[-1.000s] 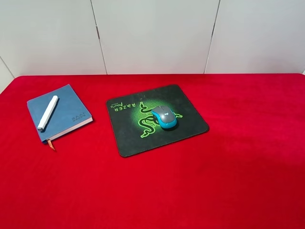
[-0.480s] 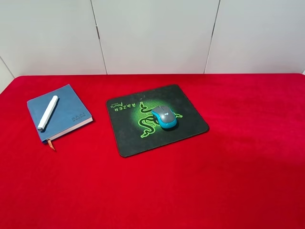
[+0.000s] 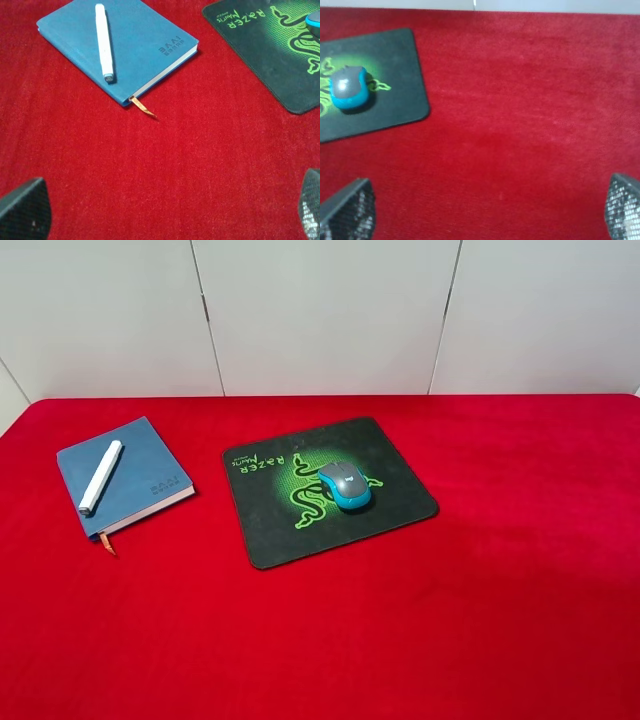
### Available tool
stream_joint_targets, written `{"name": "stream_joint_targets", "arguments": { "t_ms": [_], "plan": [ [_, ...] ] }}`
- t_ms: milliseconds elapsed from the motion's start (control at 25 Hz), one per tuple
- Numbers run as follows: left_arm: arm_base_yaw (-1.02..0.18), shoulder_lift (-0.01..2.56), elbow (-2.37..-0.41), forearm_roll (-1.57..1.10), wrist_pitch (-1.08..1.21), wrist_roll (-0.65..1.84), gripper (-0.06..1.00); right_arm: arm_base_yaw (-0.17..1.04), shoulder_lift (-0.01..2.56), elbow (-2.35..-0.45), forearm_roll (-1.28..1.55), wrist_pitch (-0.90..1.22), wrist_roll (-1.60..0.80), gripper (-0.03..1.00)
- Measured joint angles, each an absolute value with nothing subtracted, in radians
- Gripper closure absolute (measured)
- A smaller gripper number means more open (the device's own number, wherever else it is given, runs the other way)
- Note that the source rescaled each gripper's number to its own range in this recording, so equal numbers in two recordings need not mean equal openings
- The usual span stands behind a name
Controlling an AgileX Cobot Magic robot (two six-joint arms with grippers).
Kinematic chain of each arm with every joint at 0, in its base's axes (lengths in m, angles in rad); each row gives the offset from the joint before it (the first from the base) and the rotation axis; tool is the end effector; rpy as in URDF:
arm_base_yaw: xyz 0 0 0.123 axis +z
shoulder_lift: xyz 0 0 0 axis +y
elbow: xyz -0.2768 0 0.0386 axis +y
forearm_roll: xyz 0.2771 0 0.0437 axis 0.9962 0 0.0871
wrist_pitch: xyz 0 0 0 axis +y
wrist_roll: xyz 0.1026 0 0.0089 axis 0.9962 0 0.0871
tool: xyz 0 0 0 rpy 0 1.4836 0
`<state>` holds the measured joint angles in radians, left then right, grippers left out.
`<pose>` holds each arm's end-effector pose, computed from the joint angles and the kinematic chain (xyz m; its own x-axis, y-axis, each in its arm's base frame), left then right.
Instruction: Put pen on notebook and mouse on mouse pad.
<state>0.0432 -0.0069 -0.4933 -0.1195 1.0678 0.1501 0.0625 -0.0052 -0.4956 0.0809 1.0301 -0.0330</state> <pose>0.0365 -0.0092 0.2838 -0.4525 0.0722 -0.8888 0.0918 0.9952 0.0341 0.0375 0.0095 0.2877 -0.4268 -0.0180 -0.9042 -0.1211 0.9919 0.0374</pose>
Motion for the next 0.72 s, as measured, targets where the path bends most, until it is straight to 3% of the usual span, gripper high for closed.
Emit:
{"name": "stream_joint_targets", "arguments": {
  "t_ms": [720],
  "plan": [
    [0.043,-0.007,-0.493,-0.119,1.068,0.15,-0.06,0.062,-0.005,-0.496,0.085,1.03,-0.017,-0.03]
  ]
}}
